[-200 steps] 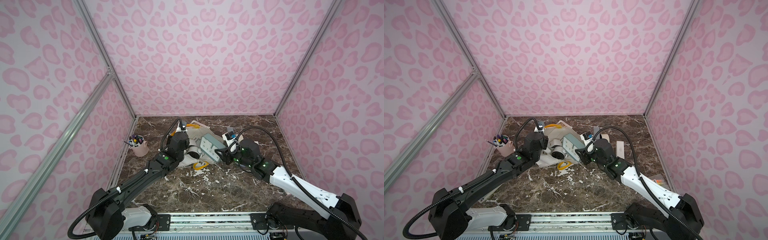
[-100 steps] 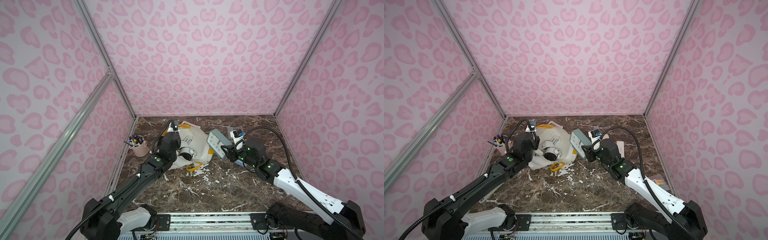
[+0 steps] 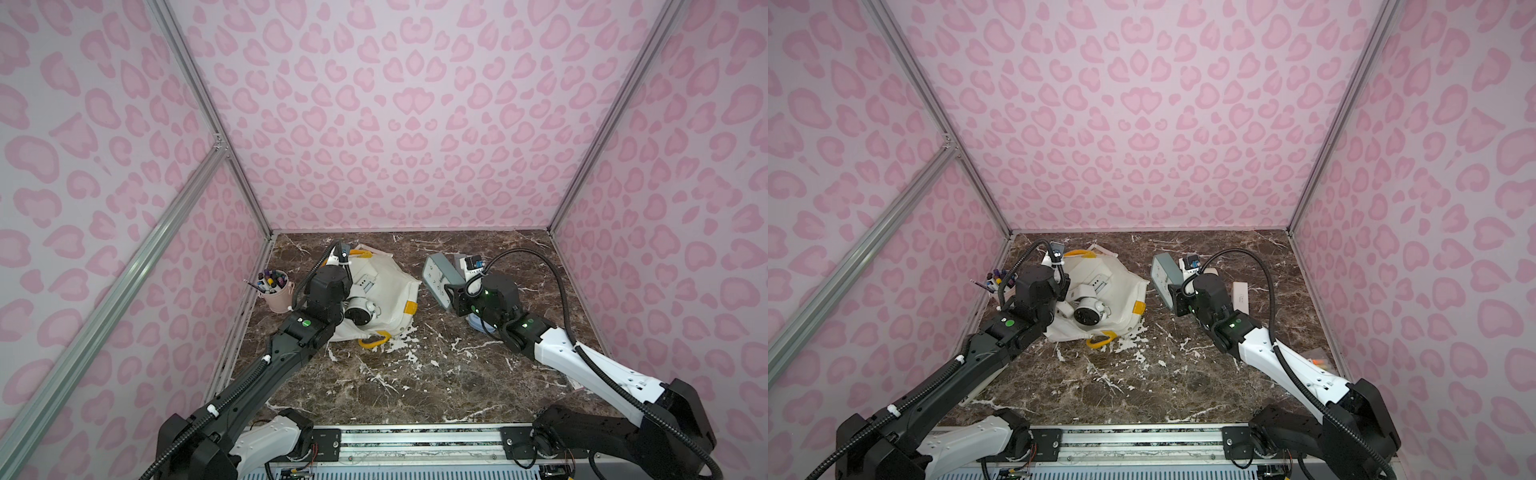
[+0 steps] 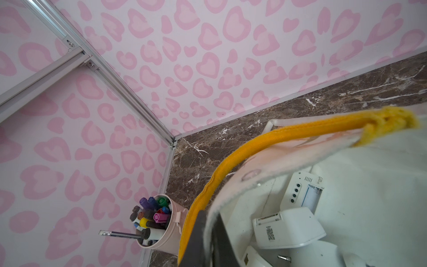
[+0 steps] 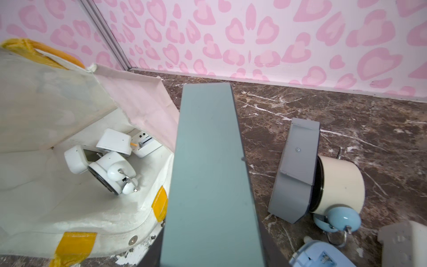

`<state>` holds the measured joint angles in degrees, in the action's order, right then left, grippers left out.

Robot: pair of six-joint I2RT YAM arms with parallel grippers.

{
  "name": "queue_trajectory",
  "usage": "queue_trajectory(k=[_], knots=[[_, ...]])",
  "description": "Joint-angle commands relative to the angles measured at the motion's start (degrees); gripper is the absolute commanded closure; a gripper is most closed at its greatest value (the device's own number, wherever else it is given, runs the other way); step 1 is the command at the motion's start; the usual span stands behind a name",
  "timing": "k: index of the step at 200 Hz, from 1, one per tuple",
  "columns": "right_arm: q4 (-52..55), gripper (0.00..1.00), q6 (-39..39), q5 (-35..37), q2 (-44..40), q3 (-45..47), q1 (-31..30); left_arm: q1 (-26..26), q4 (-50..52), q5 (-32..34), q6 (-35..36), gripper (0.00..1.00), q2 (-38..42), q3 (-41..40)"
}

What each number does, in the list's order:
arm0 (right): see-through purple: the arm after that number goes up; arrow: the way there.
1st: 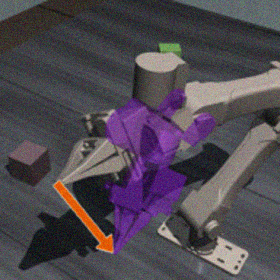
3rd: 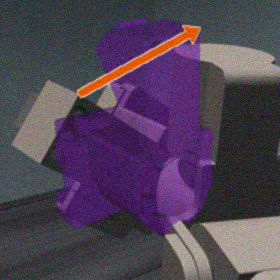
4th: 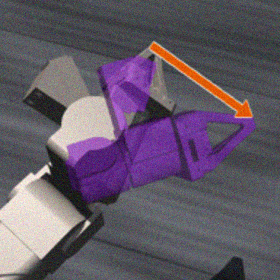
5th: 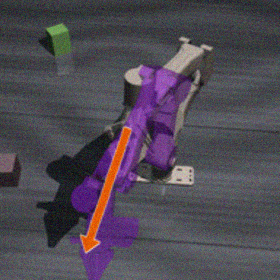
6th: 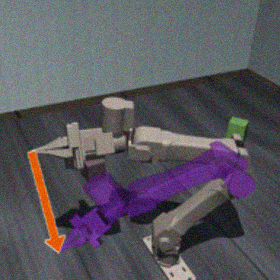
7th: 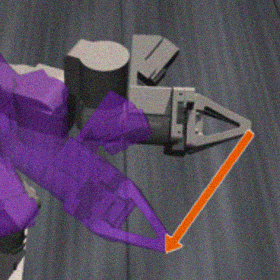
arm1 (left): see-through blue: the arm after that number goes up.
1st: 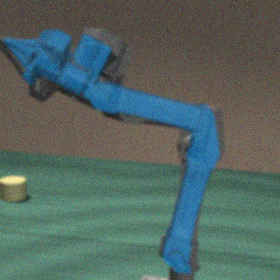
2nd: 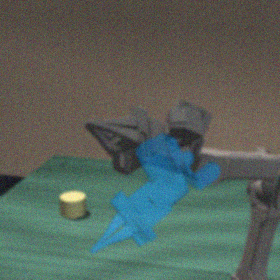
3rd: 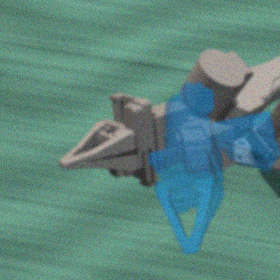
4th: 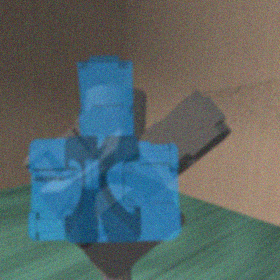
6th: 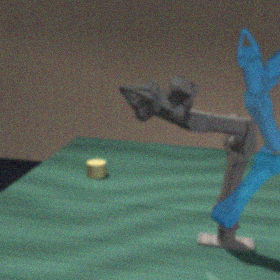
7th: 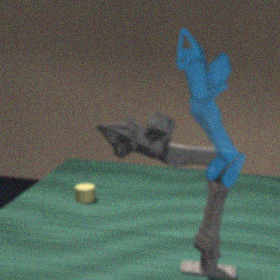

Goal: Take the alarm clock out of the canvas bag
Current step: Place the alarm at the center of the board.

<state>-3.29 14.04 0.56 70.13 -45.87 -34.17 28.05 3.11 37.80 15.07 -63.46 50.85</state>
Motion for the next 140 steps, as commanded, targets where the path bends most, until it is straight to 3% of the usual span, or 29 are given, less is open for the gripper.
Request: queue_trajectory(k=[1, 52, 140], knots=[[-6.4, 0.82, 1.0, 4.6, 1.5, -0.3, -0.7, -0.9, -2.6, -1.2, 2.5, 0.97, 0.6, 0.4], [-7.8, 0.83, 1.0, 9.5, 7.5, -2.5, -2.8, -1.9, -2.7, -2.6, 2.4, 0.97, 0.6, 0.6], [-6.0, 0.84, 4.9, 27.9, 19.6, -8.4, -6.7, -1.9, -1.8, -6.7, 1.0, 0.97, 1.4, 1.2]])
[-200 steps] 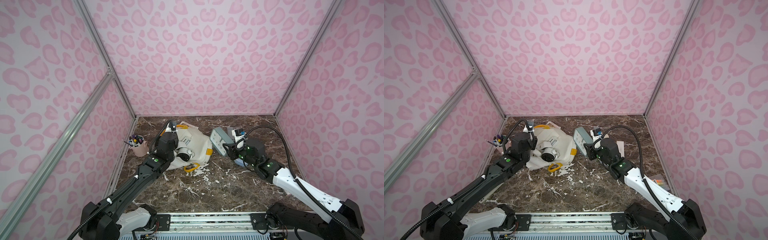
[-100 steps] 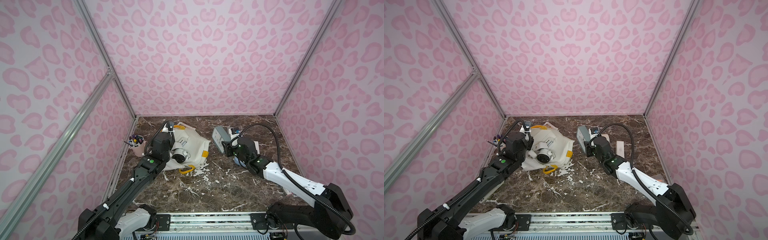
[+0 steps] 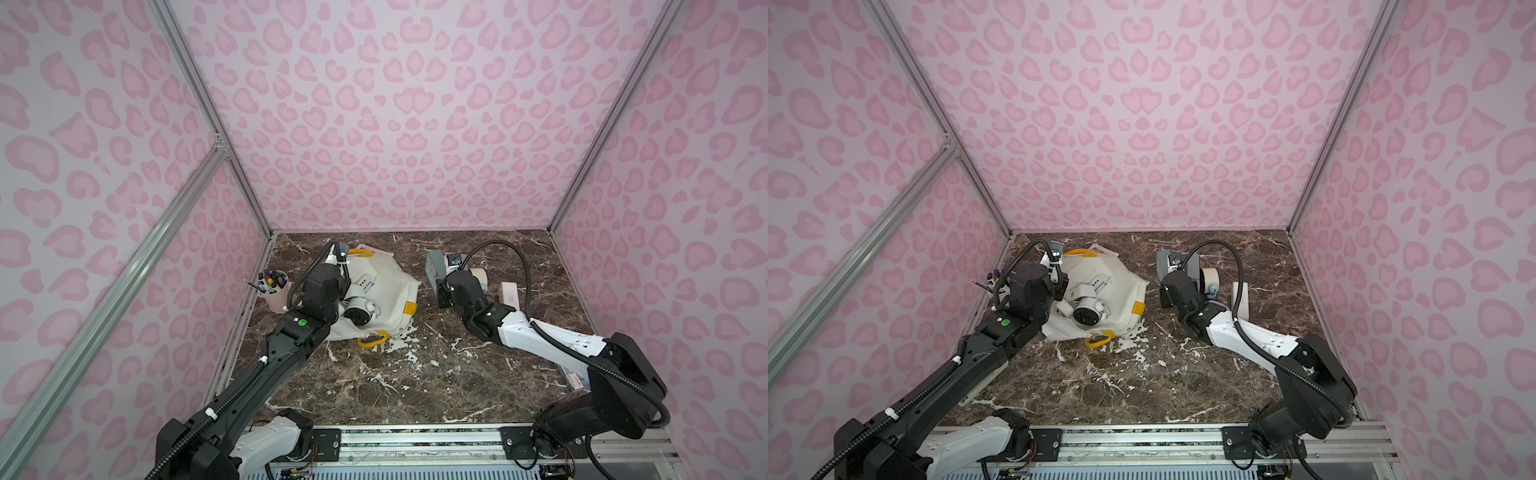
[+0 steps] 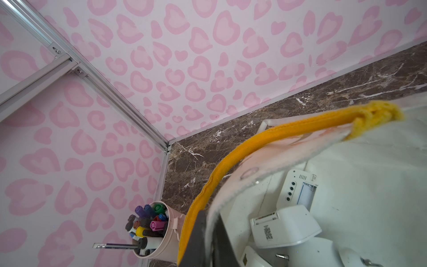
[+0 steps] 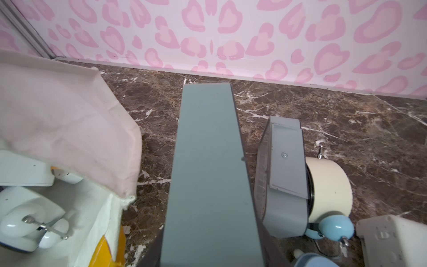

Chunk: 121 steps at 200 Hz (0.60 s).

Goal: Take the alarm clock out of the canvas bag
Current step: Place the alarm at the center of the board.

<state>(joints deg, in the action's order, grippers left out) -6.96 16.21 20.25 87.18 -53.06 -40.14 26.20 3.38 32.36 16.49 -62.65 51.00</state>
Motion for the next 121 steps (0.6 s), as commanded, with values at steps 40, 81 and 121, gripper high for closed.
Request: queue_trajectory(k=[40, 81, 121], knots=[[-1.8, 0.84, 2.6, 10.1, 7.8, -4.0, -1.1, 0.0, -1.9, -2.7, -0.4, 0.97, 1.0, 0.6], [-2.3, 0.84, 2.8, 11.0, 11.5, -5.5, -1.0, 0.1, -1.7, -3.9, -0.7, 0.97, 0.9, 0.8], [-2.3, 0.84, 3.0, 10.5, 15.6, -7.8, -0.9, 0.2, -2.1, -4.7, -0.8, 0.97, -0.1, 1.6]])
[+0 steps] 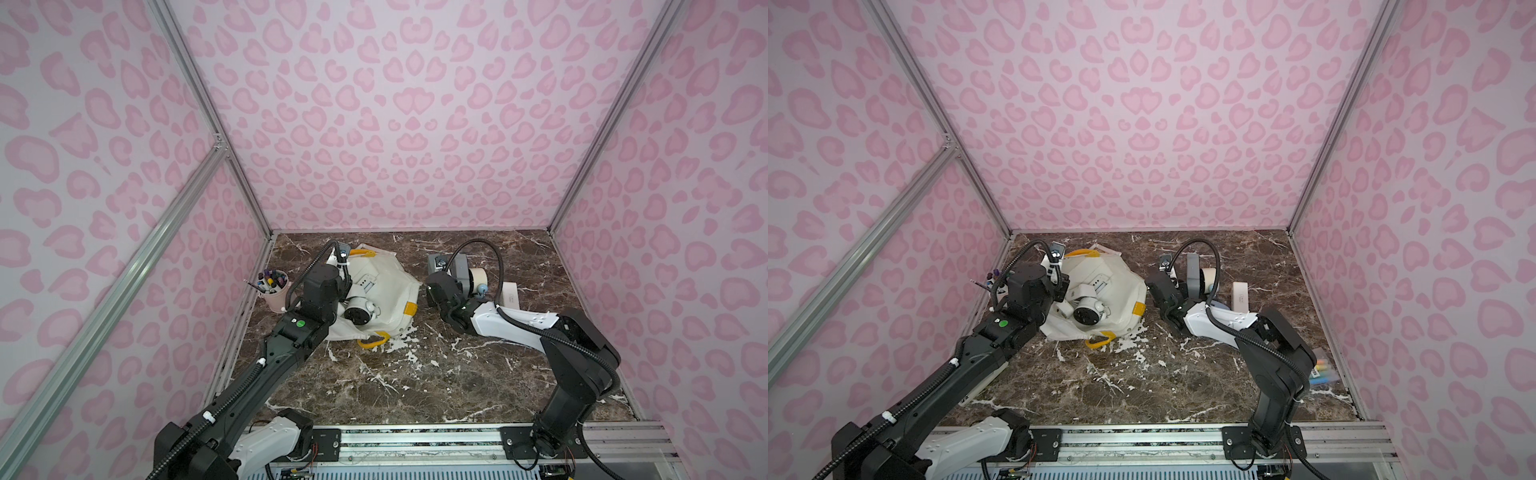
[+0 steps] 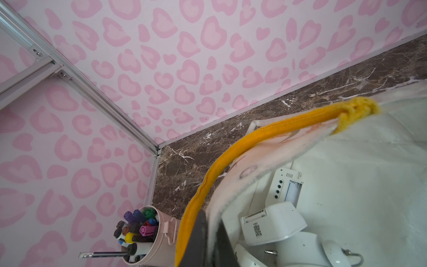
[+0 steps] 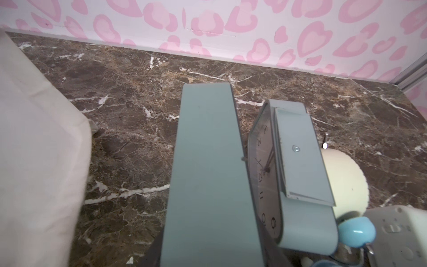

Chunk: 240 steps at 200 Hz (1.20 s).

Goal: Take the alarm clock out of the canvas bag
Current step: Place the alarm at the center of the board.

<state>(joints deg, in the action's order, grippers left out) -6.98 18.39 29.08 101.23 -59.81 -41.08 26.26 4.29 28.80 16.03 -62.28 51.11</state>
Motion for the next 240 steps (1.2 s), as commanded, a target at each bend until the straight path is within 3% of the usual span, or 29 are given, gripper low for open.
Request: queue_trajectory(k=[1, 121, 169, 240], knots=[[-2.2, 0.84, 0.9, 1.7, 1.7, -1.1, 0.0, 0.1, -3.1, -1.2, -0.3, 0.97, -0.4, 1.5], [3.0, 0.79, 3.6, 3.0, 6.1, -2.3, 1.5, 1.5, -3.9, -1.3, -1.3, 0.97, -2.8, 2.8], [3.3, 0.60, 4.4, 0.7, 5.9, -1.8, 1.7, 1.9, -4.1, -0.8, -1.6, 0.97, -3.2, 2.7], [6.1, 0.47, 6.7, -0.8, 6.7, -1.7, 1.9, 2.3, -4.0, -0.4, -1.4, 0.97, -2.9, 2.6]])
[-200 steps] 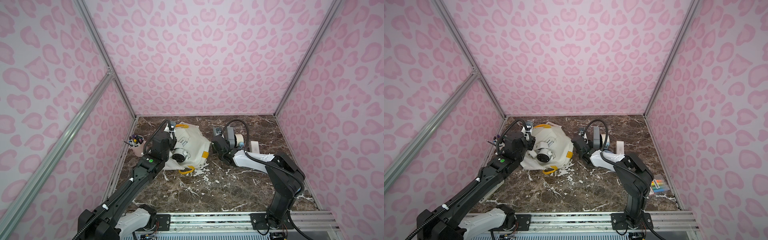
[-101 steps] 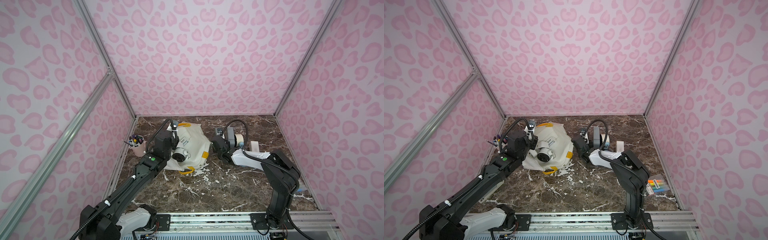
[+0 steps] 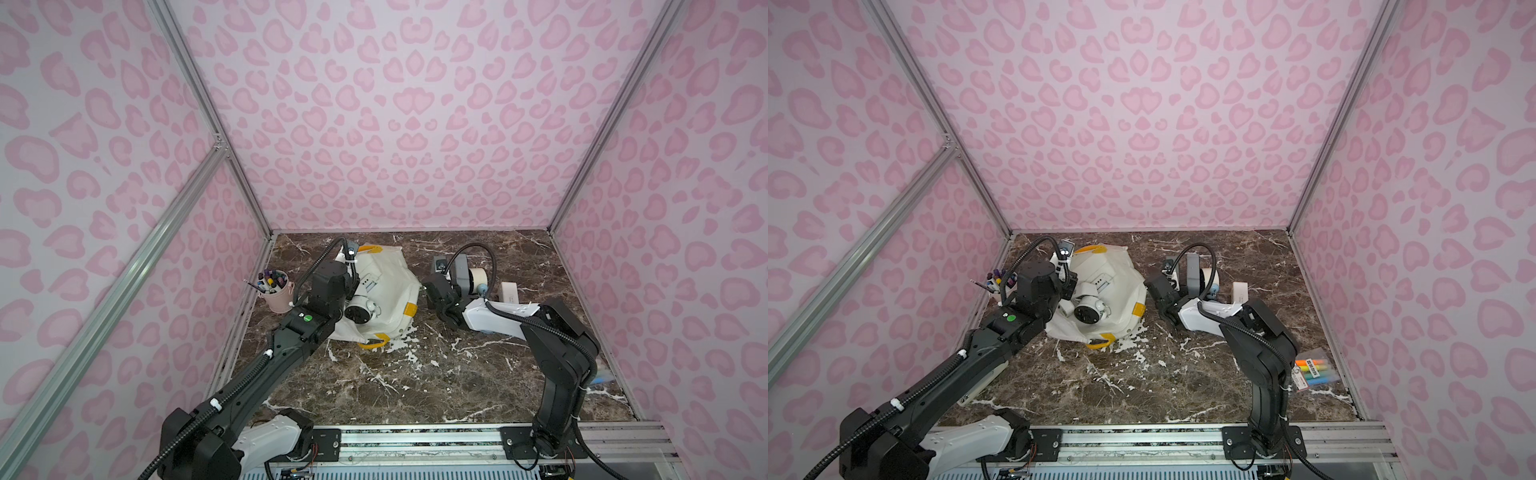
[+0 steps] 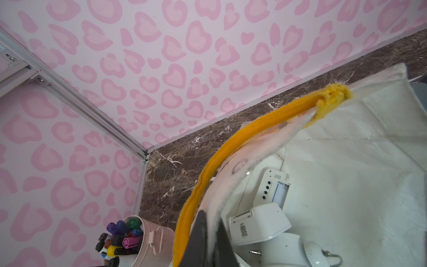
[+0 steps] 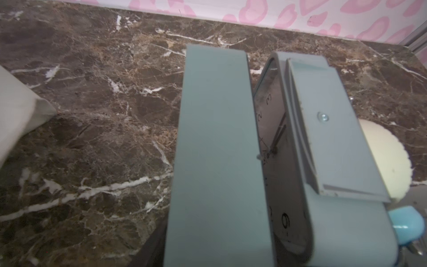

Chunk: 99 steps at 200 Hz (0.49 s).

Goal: Take the alarm clock out of the canvas bag
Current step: Place the alarm at the center of the board.

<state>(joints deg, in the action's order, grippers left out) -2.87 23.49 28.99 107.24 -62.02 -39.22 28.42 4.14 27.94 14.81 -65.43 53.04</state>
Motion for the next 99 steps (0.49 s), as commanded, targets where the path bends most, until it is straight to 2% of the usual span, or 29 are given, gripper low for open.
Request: queue_trajectory(k=[1, 77, 99], knots=[[2.0, 0.47, 1.6, -0.7, 0.7, 0.6, 0.1, 0.1, -3.9, 0.4, -0.2, 0.97, 0.2, 0.7], [2.3, 0.39, 1.9, -0.1, -0.7, 0.6, 0.1, 0.6, -3.4, 0.8, -0.5, 0.97, 0.7, 0.2], [2.7, 0.33, 2.0, 0.4, -1.2, 0.4, 0.2, 0.8, -3.3, 0.9, -0.5, 0.97, 0.6, 0.3]])
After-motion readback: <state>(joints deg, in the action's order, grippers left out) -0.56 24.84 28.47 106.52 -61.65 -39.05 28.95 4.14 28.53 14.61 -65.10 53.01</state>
